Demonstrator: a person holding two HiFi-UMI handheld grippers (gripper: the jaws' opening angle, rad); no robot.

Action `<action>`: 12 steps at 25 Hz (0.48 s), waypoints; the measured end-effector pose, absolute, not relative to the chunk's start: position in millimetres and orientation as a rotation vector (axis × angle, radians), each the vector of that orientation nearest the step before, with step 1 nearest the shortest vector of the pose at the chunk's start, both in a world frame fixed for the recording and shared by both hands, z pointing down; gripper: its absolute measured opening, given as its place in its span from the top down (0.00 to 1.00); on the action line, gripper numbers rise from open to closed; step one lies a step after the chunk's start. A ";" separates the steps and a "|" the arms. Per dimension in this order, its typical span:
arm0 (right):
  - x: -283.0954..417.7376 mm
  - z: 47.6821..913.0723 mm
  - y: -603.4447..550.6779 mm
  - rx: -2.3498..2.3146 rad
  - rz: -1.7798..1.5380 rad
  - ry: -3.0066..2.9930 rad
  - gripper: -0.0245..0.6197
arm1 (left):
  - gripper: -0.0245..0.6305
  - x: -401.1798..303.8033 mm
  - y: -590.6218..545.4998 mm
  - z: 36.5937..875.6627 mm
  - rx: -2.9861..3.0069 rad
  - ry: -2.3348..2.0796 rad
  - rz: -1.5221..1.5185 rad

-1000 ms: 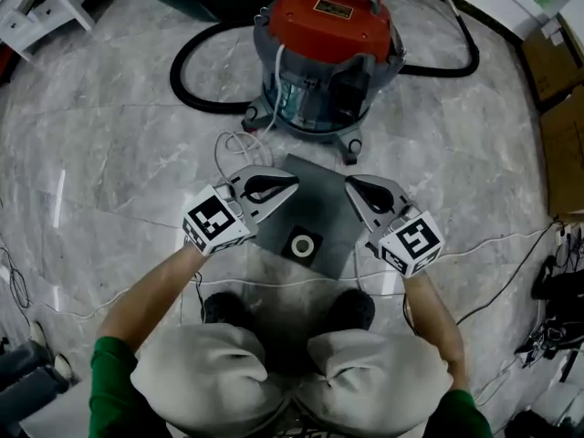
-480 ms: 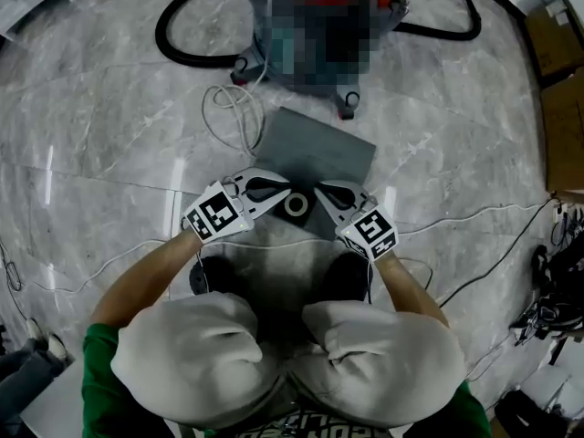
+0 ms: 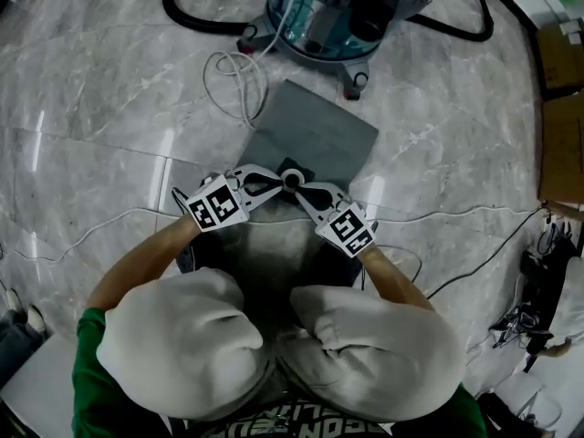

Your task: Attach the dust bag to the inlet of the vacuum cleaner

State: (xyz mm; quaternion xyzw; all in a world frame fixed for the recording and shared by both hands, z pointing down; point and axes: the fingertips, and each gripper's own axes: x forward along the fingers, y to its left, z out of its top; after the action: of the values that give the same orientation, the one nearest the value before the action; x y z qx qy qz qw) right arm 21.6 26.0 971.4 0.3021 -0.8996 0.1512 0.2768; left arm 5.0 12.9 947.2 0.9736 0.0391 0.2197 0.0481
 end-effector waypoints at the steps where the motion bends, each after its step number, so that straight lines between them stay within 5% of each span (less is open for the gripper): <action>1: 20.9 975.4 28.4 0.798 0.404 -2.409 0.95 | 0.96 4.0 15.0 953.8 2.962 0.118 0.688; 12: 16.8 1000.6 43.6 0.668 0.263 -2.332 0.94 | 0.96 -9.4 24.2 998.8 2.896 0.127 0.862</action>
State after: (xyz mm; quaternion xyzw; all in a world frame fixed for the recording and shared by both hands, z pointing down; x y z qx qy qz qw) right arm 16.8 43.6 1000.6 0.2571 -0.8975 0.1011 0.3438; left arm -9.4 24.2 998.8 0.9559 0.0421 0.2845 0.0588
